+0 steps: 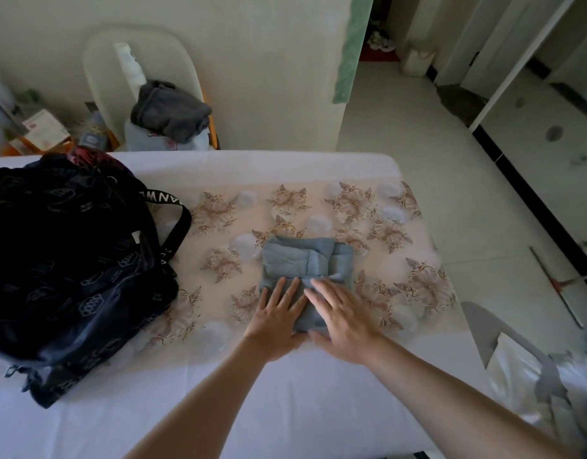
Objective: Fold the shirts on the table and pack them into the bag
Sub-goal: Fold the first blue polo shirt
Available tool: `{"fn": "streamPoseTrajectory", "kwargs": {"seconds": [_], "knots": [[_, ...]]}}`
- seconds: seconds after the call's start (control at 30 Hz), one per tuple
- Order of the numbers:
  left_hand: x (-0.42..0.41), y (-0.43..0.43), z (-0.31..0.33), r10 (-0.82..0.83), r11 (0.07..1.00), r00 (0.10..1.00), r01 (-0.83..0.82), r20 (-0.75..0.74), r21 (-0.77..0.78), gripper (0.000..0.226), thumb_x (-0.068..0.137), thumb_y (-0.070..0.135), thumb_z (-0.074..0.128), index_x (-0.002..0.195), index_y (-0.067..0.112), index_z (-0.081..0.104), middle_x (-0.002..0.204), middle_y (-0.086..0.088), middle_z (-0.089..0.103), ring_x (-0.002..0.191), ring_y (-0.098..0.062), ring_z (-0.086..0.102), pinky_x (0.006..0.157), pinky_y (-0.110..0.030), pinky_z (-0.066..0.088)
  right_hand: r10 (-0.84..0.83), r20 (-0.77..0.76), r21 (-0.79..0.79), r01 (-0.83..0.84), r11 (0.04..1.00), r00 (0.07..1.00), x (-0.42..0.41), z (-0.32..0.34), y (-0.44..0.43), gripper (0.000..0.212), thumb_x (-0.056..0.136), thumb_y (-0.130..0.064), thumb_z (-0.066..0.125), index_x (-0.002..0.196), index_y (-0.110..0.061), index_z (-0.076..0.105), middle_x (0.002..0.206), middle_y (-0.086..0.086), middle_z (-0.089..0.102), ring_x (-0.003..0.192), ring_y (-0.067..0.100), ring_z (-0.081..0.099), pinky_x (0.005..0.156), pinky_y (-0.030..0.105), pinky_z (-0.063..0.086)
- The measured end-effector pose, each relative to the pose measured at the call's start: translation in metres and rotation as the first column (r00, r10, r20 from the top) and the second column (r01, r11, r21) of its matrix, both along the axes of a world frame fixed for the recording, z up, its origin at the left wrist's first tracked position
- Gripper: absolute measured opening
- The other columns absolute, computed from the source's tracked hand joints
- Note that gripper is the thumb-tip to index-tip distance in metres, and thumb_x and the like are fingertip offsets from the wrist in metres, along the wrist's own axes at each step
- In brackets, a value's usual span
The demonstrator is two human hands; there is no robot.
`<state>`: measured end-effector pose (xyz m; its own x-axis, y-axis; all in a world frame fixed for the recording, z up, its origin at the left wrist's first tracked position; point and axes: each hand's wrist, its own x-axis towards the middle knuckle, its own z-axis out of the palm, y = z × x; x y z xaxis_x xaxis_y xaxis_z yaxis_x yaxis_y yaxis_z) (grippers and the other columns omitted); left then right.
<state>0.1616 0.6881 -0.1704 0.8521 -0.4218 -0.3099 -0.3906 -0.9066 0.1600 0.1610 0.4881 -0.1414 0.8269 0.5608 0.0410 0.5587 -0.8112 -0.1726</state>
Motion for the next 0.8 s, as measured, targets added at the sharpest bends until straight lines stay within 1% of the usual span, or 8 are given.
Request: {"fn": "streamPoseTrajectory", "kwargs": {"seconds": [0.17, 0.3, 0.4, 0.47, 0.57, 0.67, 0.73, 0.8], "knots": [[0.011, 0.015, -0.005, -0.040, 0.998, 0.999, 0.041, 0.023, -0.038, 0.100, 0.079, 0.079, 0.027, 0.157, 0.026, -0.006, 0.163, 0.006, -0.017, 0.149, -0.020, -0.019, 0.123, -0.049, -0.002, -0.096, -0.301, -0.228, 0.026, 0.973, 0.949, 0.012, -0.010, -0.008, 0.096, 0.091, -0.047, 0.056, 0.159, -0.010, -0.001, 0.166, 0.010, -0.008, 0.154, 0.024, -0.002, 0.125, 0.040, 0.008], [0.014, 0.025, -0.002, 0.011, 0.983, 0.997, 0.005, 0.082, -0.185, 0.085, 0.081, 0.059, 0.048, 0.154, 0.018, 0.032, 0.165, 0.000, 0.010, 0.151, -0.017, 0.000, 0.118, -0.045, 0.025, -0.165, -0.338, -0.233, 0.087, 0.969, 0.927, 0.030, 0.005, -0.009, 0.085, 0.088, -0.045, 0.058, 0.157, -0.011, 0.021, 0.163, 0.008, 0.023, 0.149, 0.022, 0.025, 0.119, 0.034, 0.026], [0.020, 0.031, 0.019, 0.136, 0.936, 0.991, -0.131, -0.010, -0.327, 0.056, 0.074, 0.038, 0.059, 0.128, 0.024, 0.063, 0.141, 0.004, 0.050, 0.131, -0.017, 0.044, 0.099, -0.034, 0.051, -0.248, -0.352, -0.220, 0.178, 0.959, 0.902, 0.041, 0.026, -0.007, 0.041, 0.085, -0.040, 0.054, 0.120, -0.019, 0.061, 0.125, 0.007, 0.065, 0.113, 0.029, 0.061, 0.089, 0.034, 0.049], [0.025, 0.034, 0.043, 0.220, 0.910, 0.963, -0.260, -0.157, -0.322, 0.027, 0.073, 0.036, 0.053, 0.094, 0.028, 0.068, 0.099, 0.005, 0.066, 0.094, -0.018, 0.063, 0.073, -0.028, 0.054, -0.298, -0.491, -0.171, 0.245, 0.954, 0.819, 0.049, 0.041, -0.008, 0.018, 0.082, -0.036, 0.053, 0.086, -0.020, 0.062, 0.093, 0.008, 0.070, 0.089, 0.030, 0.065, 0.069, 0.031, 0.046], [0.037, 0.037, 0.064, 0.322, 0.869, 0.901, -0.403, -0.291, -0.288, 0.016, 0.078, 0.030, 0.053, 0.065, 0.020, 0.050, 0.064, 0.003, 0.053, 0.062, -0.018, 0.050, 0.052, -0.026, 0.040, -0.284, -0.716, -0.044, 0.365, 0.930, 0.638, 0.054, 0.055, -0.019, 0.016, 0.075, -0.029, 0.058, 0.065, -0.018, 0.054, 0.065, 0.001, 0.058, 0.065, 0.020, 0.055, 0.058, 0.030, 0.037], [0.040, 0.036, 0.068, 0.395, 0.753, 0.834, -0.535, -0.386, -0.384, 0.008, 0.079, 0.029, 0.054, 0.071, 0.027, 0.053, 0.066, 0.004, 0.056, 0.060, -0.015, 0.051, 0.049, -0.027, 0.042, -0.333, -0.697, 0.061, 0.515, 0.855, 0.635, 0.053, 0.054, -0.025, 0.016, 0.074, -0.029, 0.058, 0.067, -0.021, 0.047, 0.061, -0.007, 0.048, 0.058, 0.014, 0.046, 0.055, 0.029, 0.032], [0.037, 0.033, 0.063, 0.486, 0.735, 0.842, -0.540, -0.235, -0.411, 0.010, 0.087, 0.025, 0.057, 0.094, 0.032, 0.056, 0.088, 0.004, 0.061, 0.079, -0.016, 0.058, 0.060, -0.021, 0.046, -0.454, -0.560, 0.048, 0.574, 0.817, 0.692, 0.053, 0.043, -0.022, 0.010, 0.085, -0.035, 0.058, 0.085, -0.026, 0.057, 0.075, -0.008, 0.061, 0.068, 0.013, 0.058, 0.056, 0.028, 0.038], [0.030, 0.023, 0.050, 0.467, 0.820, 0.873, -0.367, 0.143, -0.439, 0.028, 0.090, 0.022, 0.051, 0.117, 0.021, 0.058, 0.116, -0.001, 0.059, 0.109, -0.023, 0.054, 0.088, -0.033, 0.048, -0.562, -0.387, -0.008, 0.607, 0.795, 0.731, 0.051, 0.032, -0.017, 0.020, 0.092, -0.038, 0.055, 0.107, -0.026, 0.061, 0.098, -0.004, 0.066, 0.088, 0.020, 0.064, 0.067, 0.030, 0.047]]}}
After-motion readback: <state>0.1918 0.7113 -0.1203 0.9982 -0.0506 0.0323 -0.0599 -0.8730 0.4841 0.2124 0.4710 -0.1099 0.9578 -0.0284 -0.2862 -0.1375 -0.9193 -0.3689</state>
